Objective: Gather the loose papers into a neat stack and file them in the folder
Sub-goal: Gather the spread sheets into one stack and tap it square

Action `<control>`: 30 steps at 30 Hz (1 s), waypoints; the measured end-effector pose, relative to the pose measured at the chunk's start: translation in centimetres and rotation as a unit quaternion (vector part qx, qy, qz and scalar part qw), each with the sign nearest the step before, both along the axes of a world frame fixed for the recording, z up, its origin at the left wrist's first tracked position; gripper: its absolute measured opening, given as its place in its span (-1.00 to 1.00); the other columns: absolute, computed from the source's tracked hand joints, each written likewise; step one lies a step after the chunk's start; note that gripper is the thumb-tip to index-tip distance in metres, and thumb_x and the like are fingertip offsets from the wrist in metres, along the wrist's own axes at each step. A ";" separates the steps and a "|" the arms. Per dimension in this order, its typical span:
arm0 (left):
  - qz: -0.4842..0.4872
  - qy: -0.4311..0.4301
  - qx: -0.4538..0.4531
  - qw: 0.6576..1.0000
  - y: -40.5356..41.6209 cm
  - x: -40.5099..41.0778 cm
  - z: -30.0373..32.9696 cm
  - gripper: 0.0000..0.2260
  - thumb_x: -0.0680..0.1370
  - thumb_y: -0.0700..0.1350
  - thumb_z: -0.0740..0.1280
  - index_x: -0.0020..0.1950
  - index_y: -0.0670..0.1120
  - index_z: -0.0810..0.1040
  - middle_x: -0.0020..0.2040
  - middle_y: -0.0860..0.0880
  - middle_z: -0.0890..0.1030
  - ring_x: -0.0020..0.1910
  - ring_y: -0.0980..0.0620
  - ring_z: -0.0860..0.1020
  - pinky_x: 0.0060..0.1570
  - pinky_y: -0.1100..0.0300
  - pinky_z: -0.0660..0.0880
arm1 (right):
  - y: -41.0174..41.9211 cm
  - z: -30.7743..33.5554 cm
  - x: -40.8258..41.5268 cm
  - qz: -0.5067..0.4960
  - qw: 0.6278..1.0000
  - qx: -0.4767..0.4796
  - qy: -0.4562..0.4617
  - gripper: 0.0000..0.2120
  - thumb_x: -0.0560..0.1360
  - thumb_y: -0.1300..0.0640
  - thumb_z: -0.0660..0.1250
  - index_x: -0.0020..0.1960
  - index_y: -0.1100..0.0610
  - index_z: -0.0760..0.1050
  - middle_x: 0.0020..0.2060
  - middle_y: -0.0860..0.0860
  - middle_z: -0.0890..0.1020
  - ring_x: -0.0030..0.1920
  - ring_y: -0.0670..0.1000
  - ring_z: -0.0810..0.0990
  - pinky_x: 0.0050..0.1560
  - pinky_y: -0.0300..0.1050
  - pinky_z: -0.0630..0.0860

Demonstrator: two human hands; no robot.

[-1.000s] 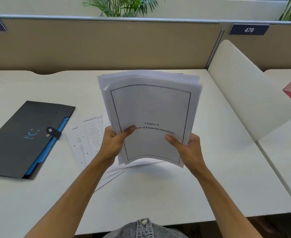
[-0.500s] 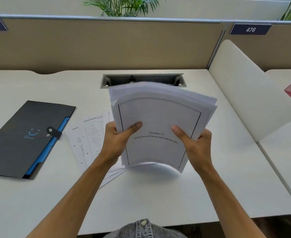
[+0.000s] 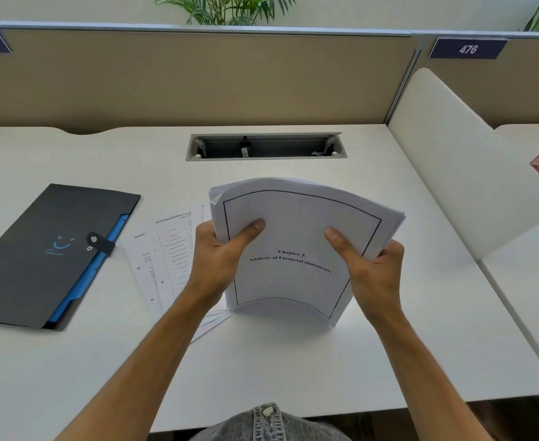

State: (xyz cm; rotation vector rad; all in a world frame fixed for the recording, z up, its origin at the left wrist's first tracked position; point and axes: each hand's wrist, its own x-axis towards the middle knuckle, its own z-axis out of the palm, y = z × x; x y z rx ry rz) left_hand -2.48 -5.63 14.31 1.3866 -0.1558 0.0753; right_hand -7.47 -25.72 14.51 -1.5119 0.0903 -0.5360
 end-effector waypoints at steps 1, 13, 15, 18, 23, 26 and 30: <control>0.001 0.008 0.005 1.000 -0.1 0.0 -0.6 -0.87 0.47 -0.15 0.47 -0.03 0.04 0.71 -0.09 -0.02 0.73 -0.12 -0.03 0.70 -0.20 0.15 0.62 | 0.1 -0.4 0.0 0.000 1.000 0.002 0.010 -0.86 0.42 0.17 0.53 -0.23 -0.05 0.69 -0.29 -0.10 0.73 -0.25 -0.10 0.70 -0.24 -0.23 0.62; -0.027 0.161 0.042 0.986 0.1 -0.6 -9.4 -0.92 0.50 -0.02 0.44 -0.05 0.09 0.72 0.00 0.04 0.73 0.01 0.03 0.68 -0.07 0.23 0.61 | -0.1 -8.2 -0.3 0.008 0.989 0.000 0.148 -0.85 0.43 0.03 0.49 -0.15 0.12 0.70 -0.19 0.05 0.75 -0.11 0.02 0.73 -0.15 -0.17 0.64; -0.016 0.183 0.037 0.982 0.0 -0.2 -9.9 -0.92 0.49 -0.01 0.44 -0.09 0.06 0.73 -0.04 0.02 0.73 -0.03 0.03 0.69 -0.14 0.26 0.60 | -0.3 -9.1 0.1 -0.006 0.985 -0.008 0.170 -0.83 0.49 0.06 0.47 -0.14 0.17 0.67 -0.19 0.10 0.74 -0.15 0.03 0.71 -0.11 -0.02 0.65; -0.011 0.208 0.032 0.978 -0.4 0.3 -10.0 -0.94 0.51 -0.08 0.44 -0.08 0.01 0.71 -0.06 0.03 0.74 -0.06 0.06 0.70 -0.21 0.31 0.58 | -0.5 -9.9 0.9 -0.022 0.984 -0.031 0.173 -0.89 0.56 0.12 0.39 -0.12 0.06 0.65 -0.19 0.01 0.74 -0.15 -0.05 0.70 -0.12 -0.09 0.65; 0.000 0.238 0.071 0.969 -0.8 0.5 -10.3 -0.95 0.51 -0.15 0.43 -0.07 -0.01 0.66 -0.13 0.09 0.74 -0.12 0.09 0.70 -0.19 0.24 0.61 | -0.7 -10.6 1.8 -0.043 0.977 -0.104 0.182 -0.90 0.59 0.15 0.33 -0.06 0.05 0.62 -0.23 -0.13 0.69 -0.26 -0.16 0.63 -0.27 -0.42 0.48; 0.003 0.246 0.096 0.964 -0.5 0.6 -10.5 -0.95 0.52 -0.15 0.42 -0.10 0.00 0.65 -0.17 0.11 0.73 -0.17 0.11 0.70 -0.22 0.27 0.59 | -1.1 -10.9 2.1 -0.050 0.970 -0.128 0.199 -0.90 0.58 0.16 0.34 -0.07 0.14 0.61 -0.25 -0.04 0.67 -0.28 -0.13 0.58 -0.32 -0.47 0.42; 0.029 0.256 0.151 0.954 0.6 0.8 -10.8 -0.77 0.55 -0.06 0.37 -0.25 -0.16 0.57 -0.29 0.03 0.60 -0.32 0.03 0.53 -0.24 0.24 0.40 | -2.2 -11.1 2.2 -0.067 0.965 -0.109 0.229 -0.92 0.57 0.15 0.35 -0.09 0.07 0.59 -0.27 -0.12 0.65 -0.24 -0.12 0.61 -0.29 -0.35 0.46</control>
